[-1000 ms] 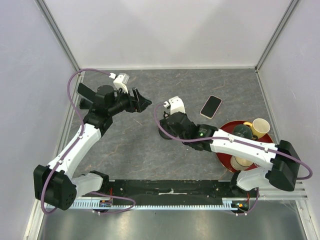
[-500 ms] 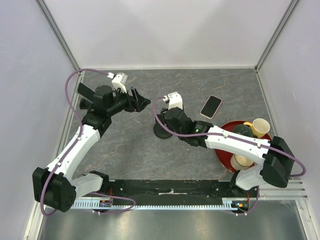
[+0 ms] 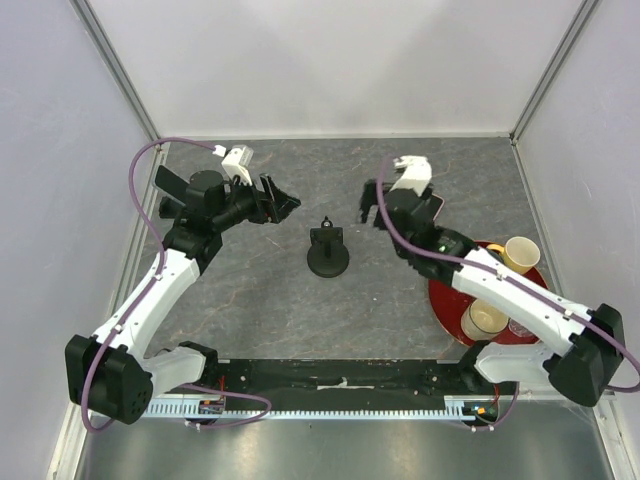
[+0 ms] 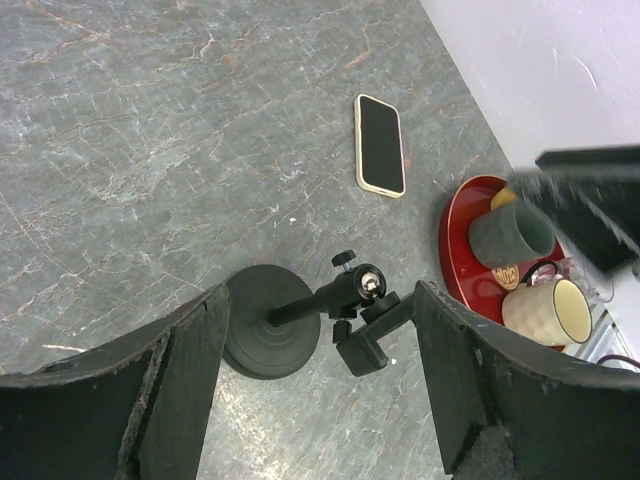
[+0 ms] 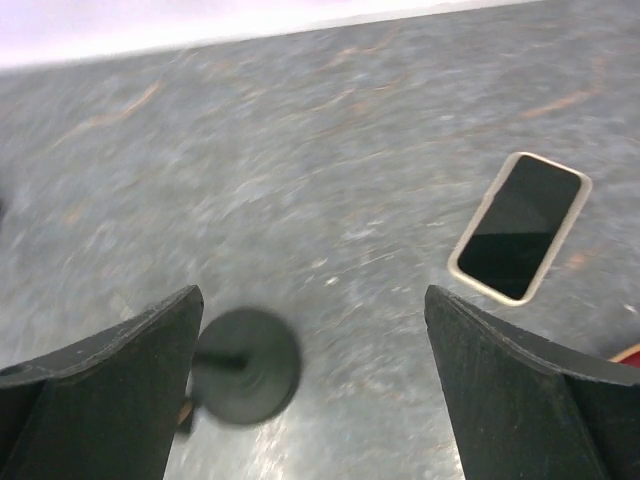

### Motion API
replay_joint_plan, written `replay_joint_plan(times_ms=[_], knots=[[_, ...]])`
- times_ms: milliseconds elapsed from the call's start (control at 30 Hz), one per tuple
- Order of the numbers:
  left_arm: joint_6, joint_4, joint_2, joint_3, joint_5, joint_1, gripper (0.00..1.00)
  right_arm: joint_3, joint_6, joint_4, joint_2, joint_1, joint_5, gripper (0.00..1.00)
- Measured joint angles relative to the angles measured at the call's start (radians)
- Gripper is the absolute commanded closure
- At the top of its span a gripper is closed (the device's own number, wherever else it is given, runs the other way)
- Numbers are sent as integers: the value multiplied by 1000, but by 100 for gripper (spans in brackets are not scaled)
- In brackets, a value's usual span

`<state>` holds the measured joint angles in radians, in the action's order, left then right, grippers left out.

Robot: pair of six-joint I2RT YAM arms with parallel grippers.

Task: Place the phone on the phone stand

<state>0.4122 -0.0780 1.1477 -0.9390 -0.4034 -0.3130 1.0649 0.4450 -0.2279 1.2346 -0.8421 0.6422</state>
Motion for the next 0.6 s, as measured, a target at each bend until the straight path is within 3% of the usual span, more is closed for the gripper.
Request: replay_joint_plan(times_ms=[167, 300, 467, 600], knots=[[7, 1, 0, 0, -2, 3, 20, -5, 150, -6, 79, 294, -72, 2], [14, 3, 0, 0, -12, 4, 20, 89, 264, -112, 277, 479, -153, 2], [26, 6, 7, 0, -34, 5, 20, 406, 300, -286, 623, 579, -258, 2], [40, 6, 12, 0, -53, 13, 20, 585, 299, -396, 804, 627, -334, 2]])
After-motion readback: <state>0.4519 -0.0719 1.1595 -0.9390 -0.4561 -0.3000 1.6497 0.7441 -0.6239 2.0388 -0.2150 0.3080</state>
